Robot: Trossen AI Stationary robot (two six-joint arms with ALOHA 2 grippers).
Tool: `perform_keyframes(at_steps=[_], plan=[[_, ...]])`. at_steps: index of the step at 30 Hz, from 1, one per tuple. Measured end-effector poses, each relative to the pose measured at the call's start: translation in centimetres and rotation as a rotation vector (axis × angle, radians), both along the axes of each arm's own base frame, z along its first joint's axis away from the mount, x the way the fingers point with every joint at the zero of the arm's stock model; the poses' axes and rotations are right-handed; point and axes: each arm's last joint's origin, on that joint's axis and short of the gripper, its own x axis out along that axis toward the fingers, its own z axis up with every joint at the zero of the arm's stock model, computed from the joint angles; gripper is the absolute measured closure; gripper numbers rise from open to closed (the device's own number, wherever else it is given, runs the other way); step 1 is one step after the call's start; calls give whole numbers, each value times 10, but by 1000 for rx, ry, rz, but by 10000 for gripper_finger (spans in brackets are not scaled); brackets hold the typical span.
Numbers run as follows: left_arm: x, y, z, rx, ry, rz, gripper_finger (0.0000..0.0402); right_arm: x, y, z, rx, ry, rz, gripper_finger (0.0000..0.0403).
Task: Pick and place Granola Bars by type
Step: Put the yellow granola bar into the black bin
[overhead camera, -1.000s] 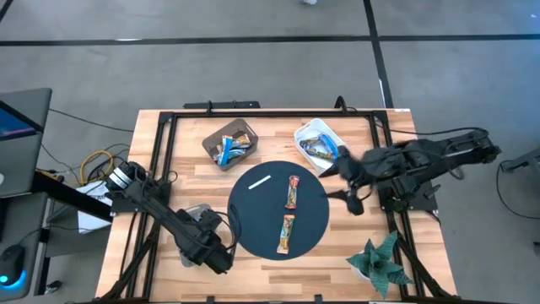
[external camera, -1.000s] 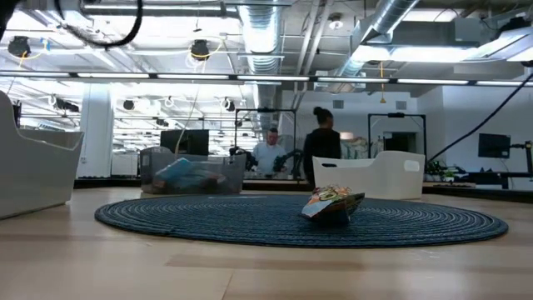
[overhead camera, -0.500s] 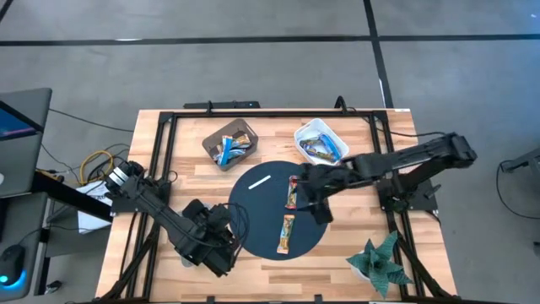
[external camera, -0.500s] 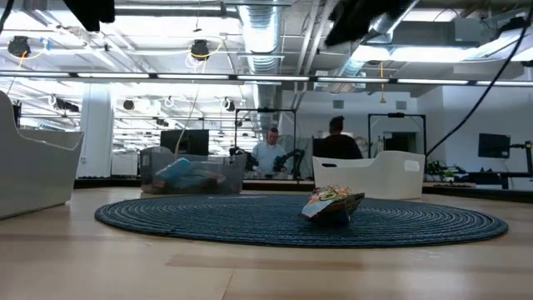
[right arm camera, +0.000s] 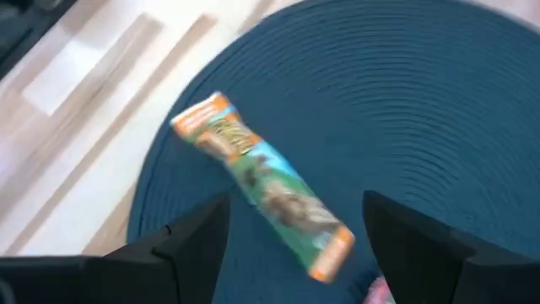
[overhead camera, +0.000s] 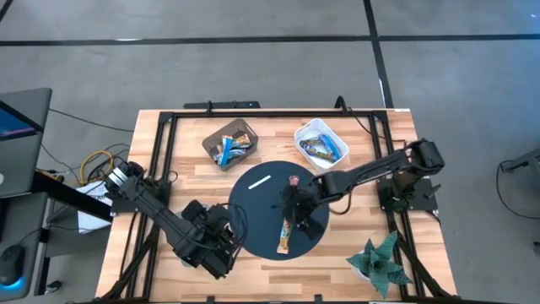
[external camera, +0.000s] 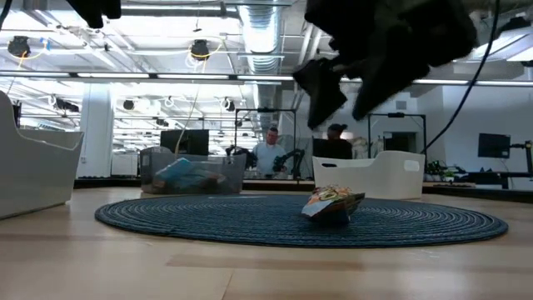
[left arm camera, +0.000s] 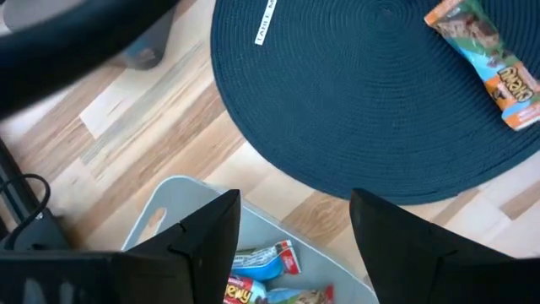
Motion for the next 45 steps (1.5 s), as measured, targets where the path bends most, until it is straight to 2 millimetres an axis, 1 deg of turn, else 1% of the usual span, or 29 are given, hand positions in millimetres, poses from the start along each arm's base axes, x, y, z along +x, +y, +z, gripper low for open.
perform_keyframes(at_steps=[5,9,13,24,33,35,37,45], plan=[[-2,-3,0,-13,-15,31,183,8,18,-23,-33,8,110,143],[-5,-7,0,-23,-34,56,183,15,25,-36,-42,27,123,143],[-7,-9,0,-29,-46,71,183,22,26,-41,-71,3,103,143],[-9,-11,-1,-39,-41,74,183,21,25,-61,-108,73,130,143],[-9,-11,-1,-38,-38,67,183,22,23,-61,-92,80,88,147],[-9,-11,-1,-36,-38,64,183,22,22,-61,-87,88,76,158],[-9,-11,-1,-34,-34,56,183,22,22,-61,-84,90,70,179],[-9,-11,-1,-29,-27,39,183,21,19,-61,-83,115,61,289]])
